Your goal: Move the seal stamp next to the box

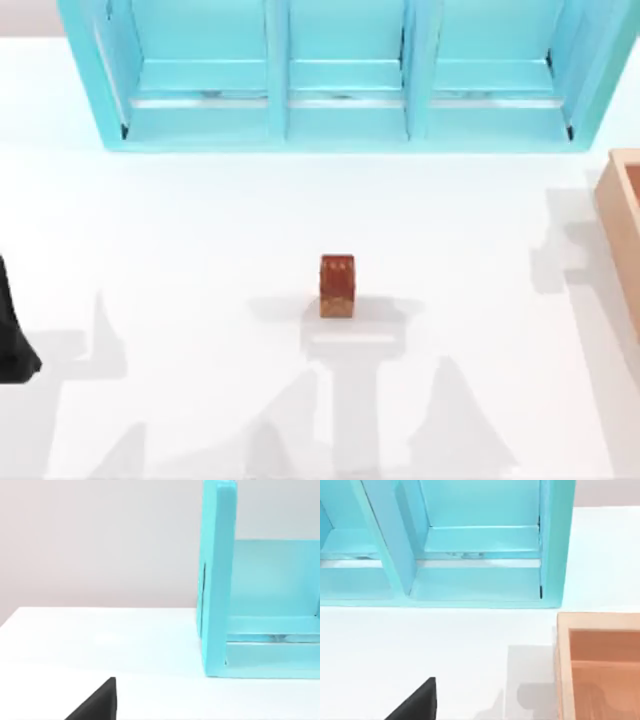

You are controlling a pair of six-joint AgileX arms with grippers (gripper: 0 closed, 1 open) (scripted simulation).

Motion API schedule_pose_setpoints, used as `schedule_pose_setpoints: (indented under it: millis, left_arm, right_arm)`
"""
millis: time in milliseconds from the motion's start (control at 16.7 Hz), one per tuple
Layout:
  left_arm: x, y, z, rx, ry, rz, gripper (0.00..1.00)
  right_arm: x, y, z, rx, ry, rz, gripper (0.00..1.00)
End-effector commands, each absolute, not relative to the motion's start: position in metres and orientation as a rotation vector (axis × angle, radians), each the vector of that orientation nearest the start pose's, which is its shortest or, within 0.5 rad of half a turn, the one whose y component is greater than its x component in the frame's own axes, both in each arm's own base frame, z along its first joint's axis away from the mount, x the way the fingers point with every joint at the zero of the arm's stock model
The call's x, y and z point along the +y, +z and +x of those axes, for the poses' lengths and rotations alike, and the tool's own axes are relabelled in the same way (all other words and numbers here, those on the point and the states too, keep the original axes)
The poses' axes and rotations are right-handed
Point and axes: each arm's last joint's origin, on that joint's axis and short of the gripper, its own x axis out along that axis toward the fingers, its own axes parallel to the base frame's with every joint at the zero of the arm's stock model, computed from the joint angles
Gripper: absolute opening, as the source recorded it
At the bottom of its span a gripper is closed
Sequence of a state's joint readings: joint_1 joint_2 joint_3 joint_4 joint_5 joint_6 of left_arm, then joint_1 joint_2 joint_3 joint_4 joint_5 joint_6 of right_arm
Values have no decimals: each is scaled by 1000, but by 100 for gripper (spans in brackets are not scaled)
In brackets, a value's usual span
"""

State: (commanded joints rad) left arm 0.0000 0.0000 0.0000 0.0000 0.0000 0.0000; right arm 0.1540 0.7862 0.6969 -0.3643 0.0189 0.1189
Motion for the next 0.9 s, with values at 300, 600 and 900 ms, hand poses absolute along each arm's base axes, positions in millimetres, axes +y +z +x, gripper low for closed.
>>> schedule_pose_setpoints:
  millis: [300,600,900]
  left_arm:
    - [-1,160,106,0,0,0,100]
    - [-1,160,106,0,0,0,100]
    - [-1,160,106,0,0,0,100]
  right_arm:
    - [74,314,260,759,156,93,100]
    - [146,301,334,1063,164,94,100]
    - [221,267,366,1307,124,70,100]
